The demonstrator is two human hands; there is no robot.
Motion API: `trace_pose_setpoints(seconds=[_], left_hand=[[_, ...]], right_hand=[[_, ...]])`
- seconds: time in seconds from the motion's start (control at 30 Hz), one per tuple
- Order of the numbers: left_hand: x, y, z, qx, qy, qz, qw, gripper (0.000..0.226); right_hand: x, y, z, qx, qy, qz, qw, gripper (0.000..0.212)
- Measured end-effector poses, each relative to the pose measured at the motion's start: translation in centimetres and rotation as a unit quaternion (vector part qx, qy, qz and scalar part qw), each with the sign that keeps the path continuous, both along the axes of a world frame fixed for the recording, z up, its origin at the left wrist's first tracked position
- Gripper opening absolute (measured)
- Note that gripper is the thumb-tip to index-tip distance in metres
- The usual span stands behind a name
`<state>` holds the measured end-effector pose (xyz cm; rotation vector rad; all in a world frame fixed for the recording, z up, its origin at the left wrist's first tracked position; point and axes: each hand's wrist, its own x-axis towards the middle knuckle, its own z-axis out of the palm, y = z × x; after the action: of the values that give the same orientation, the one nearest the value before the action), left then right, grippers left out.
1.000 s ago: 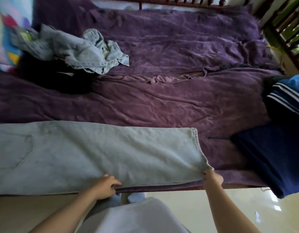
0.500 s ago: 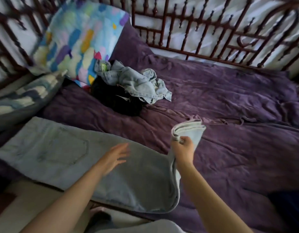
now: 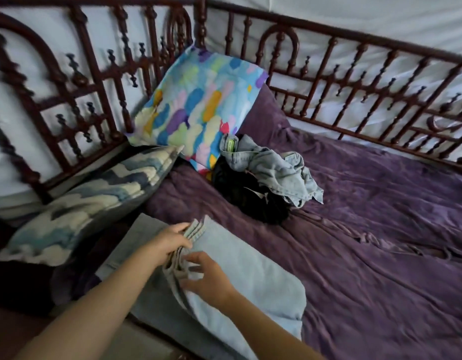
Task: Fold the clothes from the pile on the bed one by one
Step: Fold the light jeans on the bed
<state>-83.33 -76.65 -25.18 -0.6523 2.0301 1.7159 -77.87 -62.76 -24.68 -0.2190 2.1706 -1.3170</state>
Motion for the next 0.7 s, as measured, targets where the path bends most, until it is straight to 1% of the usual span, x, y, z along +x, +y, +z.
trace_pose_setpoints(seconds=[0.03,0.07,0.13,0.2,0.27,0.33,0.4,0.43,0.5,0.53,0.63,0.7], left_hand=[[-0.2,-1.0,0.1,-0.001,0.014,-0.011,1.0,0.062],[-0.3,-2.1,0.3,0.01,0.031,-0.015,0.999,0.063],[-0.7,-4.6,0.8,0.035,0.07,-0.006,0.997,0.061],[-0.8,-7.5,0.5,0.04,0.088,0.001,0.995,0.059],[-0.5,-10.2,-0.9,0.033,0.077,0.024,0.996,0.059],[0.3,-11.6,-3.4,0.021,0.034,0.04,0.998,0.06],[1.4,-11.4,-6.1,-0.007,-0.023,0.036,0.999,0.061],[1.8,-11.3,-7.3,-0.042,-0.04,0.027,0.998,0.06],[2.1,-11.2,-8.9,-0.109,-0.039,0.017,0.993,0.057],[2.0,-11.2,-9.2,-0.125,-0.035,0.014,0.991,0.056],[1.3,-11.2,-9.2,-0.129,-0.023,-0.013,0.991,0.054],[1.1,-11.2,-9.1,-0.107,-0.013,0.001,0.994,0.053]], right_hand=[[0.1,-0.1,-0.4,0.008,-0.001,0.009,1.0,0.044],[0.0,0.1,-0.8,0.014,0.001,0.0,1.0,0.041],[-0.3,1.3,-1.8,0.031,0.008,-0.071,0.997,0.034],[-0.6,3.2,-2.9,0.062,0.004,-0.158,0.985,0.028],[-0.7,5.4,-4.1,0.1,-0.009,-0.229,0.968,0.026],[-0.4,7.4,-5.4,0.144,-0.031,-0.282,0.948,0.024],[0.2,9.1,-6.6,0.184,-0.051,-0.309,0.932,0.014],[0.7,9.7,-7.3,0.201,-0.06,-0.315,0.926,0.011],[1.5,10.4,-8.4,0.244,-0.079,-0.297,0.92,0.014],[1.8,10.8,-8.8,0.263,-0.083,-0.293,0.916,0.015],[2.0,11.5,-9.4,0.25,-0.098,-0.341,0.901,0.022],[2.0,11.8,-9.7,0.248,-0.107,-0.343,0.899,0.027]])
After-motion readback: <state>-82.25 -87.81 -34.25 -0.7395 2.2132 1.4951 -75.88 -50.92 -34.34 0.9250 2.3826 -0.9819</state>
